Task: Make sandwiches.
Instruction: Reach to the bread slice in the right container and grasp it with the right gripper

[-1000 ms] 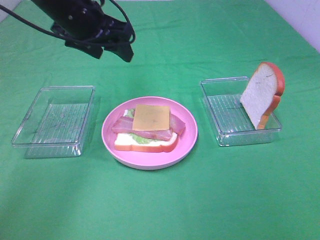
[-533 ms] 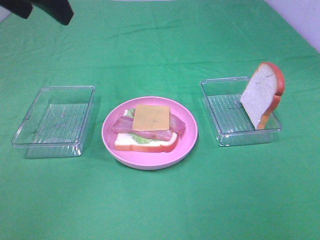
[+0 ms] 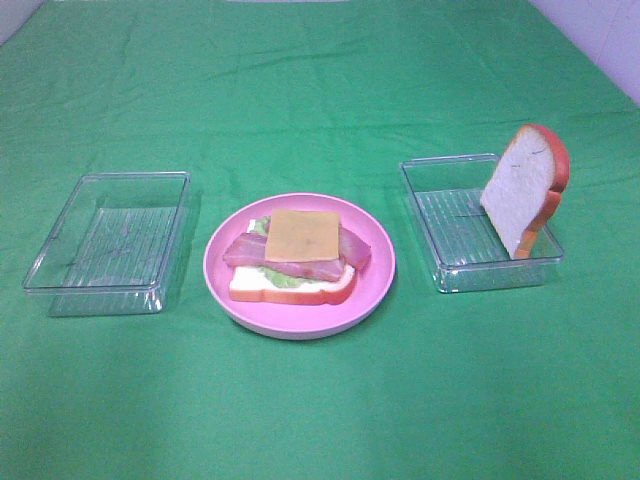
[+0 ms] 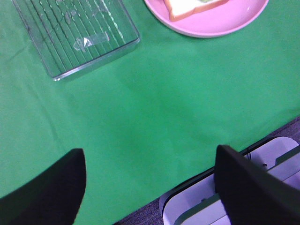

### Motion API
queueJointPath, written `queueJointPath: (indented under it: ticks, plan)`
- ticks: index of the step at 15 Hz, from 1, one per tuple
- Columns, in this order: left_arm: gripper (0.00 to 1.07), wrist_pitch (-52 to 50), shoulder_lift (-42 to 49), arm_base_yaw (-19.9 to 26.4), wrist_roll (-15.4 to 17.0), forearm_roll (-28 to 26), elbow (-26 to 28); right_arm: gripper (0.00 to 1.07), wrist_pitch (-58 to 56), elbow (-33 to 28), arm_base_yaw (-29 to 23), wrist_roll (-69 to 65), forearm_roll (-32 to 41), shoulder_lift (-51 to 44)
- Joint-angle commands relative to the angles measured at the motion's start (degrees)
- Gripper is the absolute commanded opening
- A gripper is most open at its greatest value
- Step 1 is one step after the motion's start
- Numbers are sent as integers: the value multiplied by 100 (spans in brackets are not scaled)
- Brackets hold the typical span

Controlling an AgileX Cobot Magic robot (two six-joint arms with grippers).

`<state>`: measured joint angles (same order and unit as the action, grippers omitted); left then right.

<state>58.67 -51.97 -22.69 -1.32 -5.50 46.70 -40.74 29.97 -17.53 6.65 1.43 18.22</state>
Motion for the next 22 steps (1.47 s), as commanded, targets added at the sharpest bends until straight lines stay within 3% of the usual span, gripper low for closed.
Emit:
queueJointPath:
  ticks: [1,4,6,7,8,12,13,14,17,22]
  plan:
    - [73,-143,1054,-17,46,23,-802,75,917,40,-23,-160,-17,934]
    - [73,-246,2315,-17,63,23,-1587,74,1490,160,-23,-596,-23,2068]
    - [73,-57,3054,-17,189,109,-1707,72,1518,504,-23,-848,-40,2796]
    - [73,0,3461,-17,189,155,-1719,72,1484,831,-23,-951,-40,3317]
    - [73,166,4200,-17,189,178,-1730,72,1197,1547,-17,-1003,-40,4309]
    - [73,120,5294,-17,195,258,-1770,72,-63,3134,-6,-1112,-258,5919]
    - [73,132,5357,-11,201,315,-1782,72,-264,3386,34,-1186,-338,6148]
    - [73,57,5300,-11,223,378,-1822,72,-991,4274,424,-1169,-292,6904]
    - [73,57,5317,-11,407,550,-1822,72,-1828,5374,1146,-498,201,7895]
    - [73,57,5317,-11,407,550,-1822,72,-1971,6171,1862,258,963,9167]
